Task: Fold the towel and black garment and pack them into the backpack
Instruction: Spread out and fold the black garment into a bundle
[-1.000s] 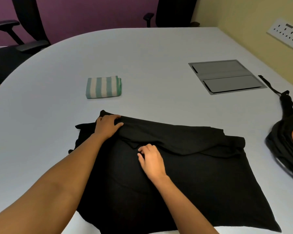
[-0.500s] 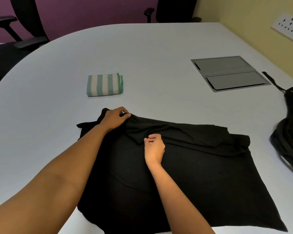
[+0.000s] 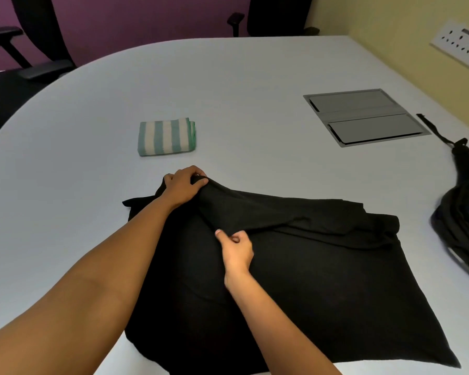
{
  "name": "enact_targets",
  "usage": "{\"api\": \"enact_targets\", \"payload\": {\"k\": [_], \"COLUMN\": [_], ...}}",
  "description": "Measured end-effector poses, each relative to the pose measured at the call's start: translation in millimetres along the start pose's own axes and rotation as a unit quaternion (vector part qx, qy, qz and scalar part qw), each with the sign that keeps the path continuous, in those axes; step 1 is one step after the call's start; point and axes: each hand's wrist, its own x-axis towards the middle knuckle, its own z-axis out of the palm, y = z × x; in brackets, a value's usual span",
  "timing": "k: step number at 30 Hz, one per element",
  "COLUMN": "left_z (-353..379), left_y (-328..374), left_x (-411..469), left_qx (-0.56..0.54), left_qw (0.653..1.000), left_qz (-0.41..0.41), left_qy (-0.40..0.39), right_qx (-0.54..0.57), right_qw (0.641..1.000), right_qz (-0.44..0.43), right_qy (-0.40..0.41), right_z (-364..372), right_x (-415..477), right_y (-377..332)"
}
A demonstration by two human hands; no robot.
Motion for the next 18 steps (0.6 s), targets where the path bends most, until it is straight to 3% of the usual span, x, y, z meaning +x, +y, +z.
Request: {"api": "enact_targets", "payload": {"k": [3,7,10,12,14,16,18], "left_z": [3,12,18,23,31,38,41], "left_y": [-7,-16,-19,-18,-15,-11,-3], "left_x": [-3,-13,-24,-33,-43,-54,-62], "left_qx": [0.028,0.061,0.076,0.089,0.079,-0.032,-0.192], "left_qw": [1.0,0.998,0.995,0.992,0.987,0.973,0.924], "left_qz": [0.004,0.016,0.022,0.027,0.005,-0.076,-0.2], "left_qy": [0.005,0.026,0.055,0.085,0.139,0.217,0.261], "right_qx": [-0.035,0.074,0.015,-0.115,-0.218,-0.272,-0.328], "right_qw": [0.995,0.962,0.942,0.954,0.968,0.947,0.912], "right_qz": [0.078,0.228,0.246,0.135,-0.043,-0.171,-0.245], "right_qy": [-0.058,-0.129,-0.229,-0.242,-0.118,-0.004,0.002], "right_z": [2,-4,-13,-15,-21,-33,-46], "right_x": [-19,-26,-32,-26,-11,4,21], "right_y": [15,7,-2,-2,-5,-15,-20]}}
